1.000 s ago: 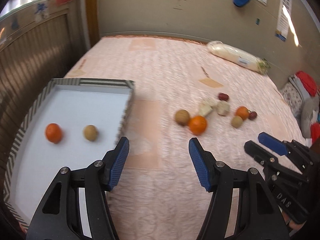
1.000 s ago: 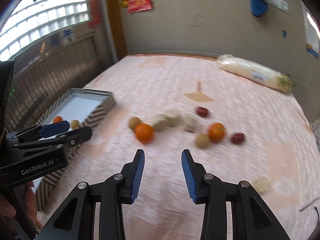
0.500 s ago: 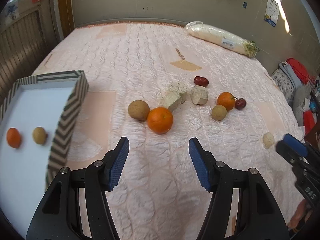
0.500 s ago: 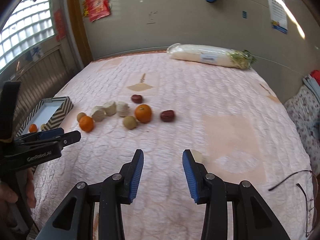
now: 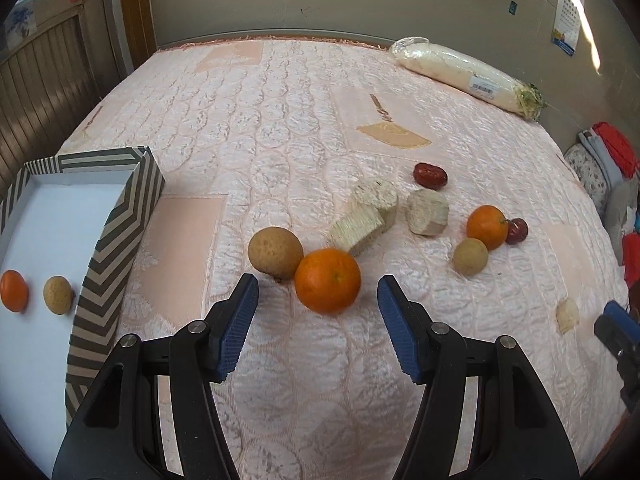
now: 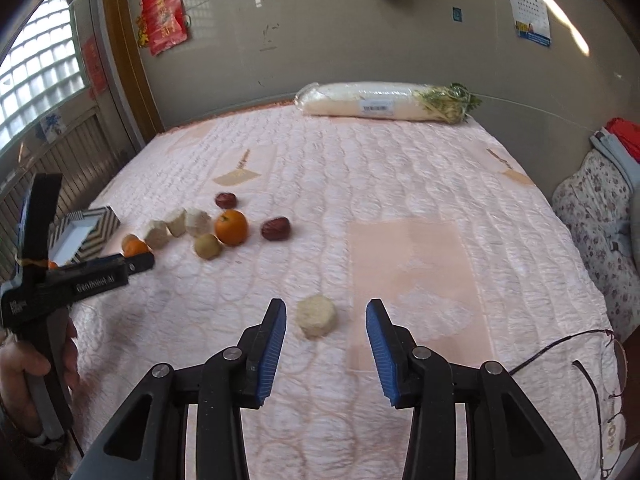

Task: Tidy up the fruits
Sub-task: 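Grasp the second orange with the left tool while the right tool grasps the round beige cake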

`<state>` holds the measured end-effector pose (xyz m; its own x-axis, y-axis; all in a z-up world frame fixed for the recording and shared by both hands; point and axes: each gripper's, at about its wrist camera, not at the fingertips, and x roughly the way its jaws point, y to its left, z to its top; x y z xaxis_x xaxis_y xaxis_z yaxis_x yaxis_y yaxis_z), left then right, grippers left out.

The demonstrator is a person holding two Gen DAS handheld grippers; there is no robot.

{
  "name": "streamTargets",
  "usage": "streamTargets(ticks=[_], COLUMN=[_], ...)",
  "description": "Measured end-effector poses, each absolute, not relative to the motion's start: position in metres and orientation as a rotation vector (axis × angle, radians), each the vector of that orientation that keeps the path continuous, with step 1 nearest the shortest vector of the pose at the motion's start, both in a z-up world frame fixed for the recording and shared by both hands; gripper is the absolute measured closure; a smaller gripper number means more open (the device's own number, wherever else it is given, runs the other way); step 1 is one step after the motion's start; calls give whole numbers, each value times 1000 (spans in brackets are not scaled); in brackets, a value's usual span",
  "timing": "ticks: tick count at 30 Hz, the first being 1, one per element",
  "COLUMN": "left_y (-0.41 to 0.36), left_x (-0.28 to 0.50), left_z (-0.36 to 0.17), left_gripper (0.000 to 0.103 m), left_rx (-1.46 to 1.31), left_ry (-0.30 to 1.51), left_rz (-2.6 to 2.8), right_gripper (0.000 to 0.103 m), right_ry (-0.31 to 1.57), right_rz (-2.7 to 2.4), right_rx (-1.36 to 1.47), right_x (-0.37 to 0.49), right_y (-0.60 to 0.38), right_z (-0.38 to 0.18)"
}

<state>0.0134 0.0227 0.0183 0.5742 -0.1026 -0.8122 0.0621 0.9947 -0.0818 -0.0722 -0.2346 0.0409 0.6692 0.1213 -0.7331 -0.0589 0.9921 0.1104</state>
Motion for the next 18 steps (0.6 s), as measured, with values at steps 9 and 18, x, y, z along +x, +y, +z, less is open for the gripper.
streamTargets(ticks=[9,18], left_y=[21,21], left_x=[15,18], left_z=[19,19], left_gripper=[41,41], left_rx=[-51,-58], left_ry=[950,951], left_rz=[-98,-94], right_gripper=[56,56], right_ry=[873,865], right_rz=[106,135], right_rx=[77,69], right_x=[-69,-64], right_y=[-242,-232], right_z=[22,14])
